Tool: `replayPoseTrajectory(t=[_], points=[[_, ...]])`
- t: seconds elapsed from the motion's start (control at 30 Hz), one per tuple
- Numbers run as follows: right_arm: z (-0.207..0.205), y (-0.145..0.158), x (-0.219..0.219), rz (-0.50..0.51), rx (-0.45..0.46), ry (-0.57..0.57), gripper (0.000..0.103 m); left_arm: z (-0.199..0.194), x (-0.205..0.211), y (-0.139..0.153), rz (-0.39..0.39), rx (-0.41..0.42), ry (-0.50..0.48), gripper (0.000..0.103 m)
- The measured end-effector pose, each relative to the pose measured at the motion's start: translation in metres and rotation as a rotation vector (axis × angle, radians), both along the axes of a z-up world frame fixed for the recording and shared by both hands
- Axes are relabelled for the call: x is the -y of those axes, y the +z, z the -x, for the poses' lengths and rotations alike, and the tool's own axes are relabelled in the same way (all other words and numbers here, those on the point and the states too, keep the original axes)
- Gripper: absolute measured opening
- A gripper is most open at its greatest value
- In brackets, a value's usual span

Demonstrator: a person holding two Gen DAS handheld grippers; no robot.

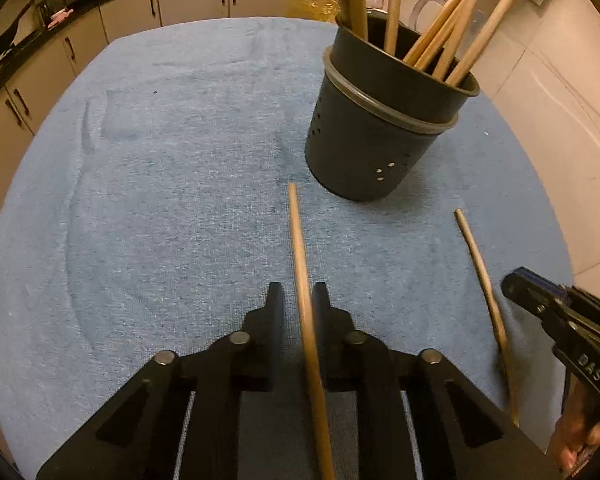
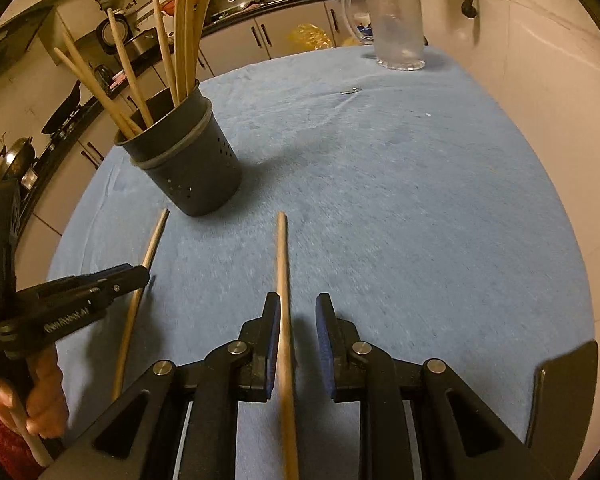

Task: Organize utensils
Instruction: 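Grasp a remaining chopstick with the right tool while the left tool grasps another, then carry the right tool's chopstick above the holder while the left tool carries its own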

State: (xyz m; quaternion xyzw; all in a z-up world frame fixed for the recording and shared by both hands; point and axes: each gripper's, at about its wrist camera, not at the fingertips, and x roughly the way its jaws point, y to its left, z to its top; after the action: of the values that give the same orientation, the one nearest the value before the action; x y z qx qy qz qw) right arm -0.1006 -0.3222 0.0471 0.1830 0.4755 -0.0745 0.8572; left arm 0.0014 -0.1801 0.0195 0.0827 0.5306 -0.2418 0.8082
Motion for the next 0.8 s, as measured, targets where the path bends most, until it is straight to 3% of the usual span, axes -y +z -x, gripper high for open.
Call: replayPoseTrajectory(t=[0.2,0.37,0.4,0.43,0.5,0.57,0.8], points=[[-0.026,-0.011,-0.006,0.041,-0.059,0.033,0.020,0.003,-0.017,0.000,0.020,-0.019,0.018,0.007],[-0.037,-0.014,-0.021,0.133,-0.096,0.056,0.020,0.003,-0.024,0.002,0.043,-0.013,0.015,0.007],[-0.037,-0.014,-0.024,0.151,-0.100,0.060,0.017,0.005,-0.026,0.004,0.047,-0.008,0.015,0.007],[-0.038,-0.014,-0.025,0.163,-0.101,0.070,0.007,0.007,-0.029,0.006,0.053,-0.003,0.013,0.007],[-0.037,-0.013,-0.025,0.142,-0.096,0.071,0.007,0.012,-0.033,0.013,0.076,0.012,0.009,0.007],[-0.033,-0.008,-0.022,0.089,-0.063,0.062,0.007,0.016,-0.037,0.022,0.098,0.033,0.009,0.007],[0.001,0.041,-0.027,0.053,0.139,0.036,0.007,0.037,-0.062,0.068,0.190,0.135,0.020,0.006]])
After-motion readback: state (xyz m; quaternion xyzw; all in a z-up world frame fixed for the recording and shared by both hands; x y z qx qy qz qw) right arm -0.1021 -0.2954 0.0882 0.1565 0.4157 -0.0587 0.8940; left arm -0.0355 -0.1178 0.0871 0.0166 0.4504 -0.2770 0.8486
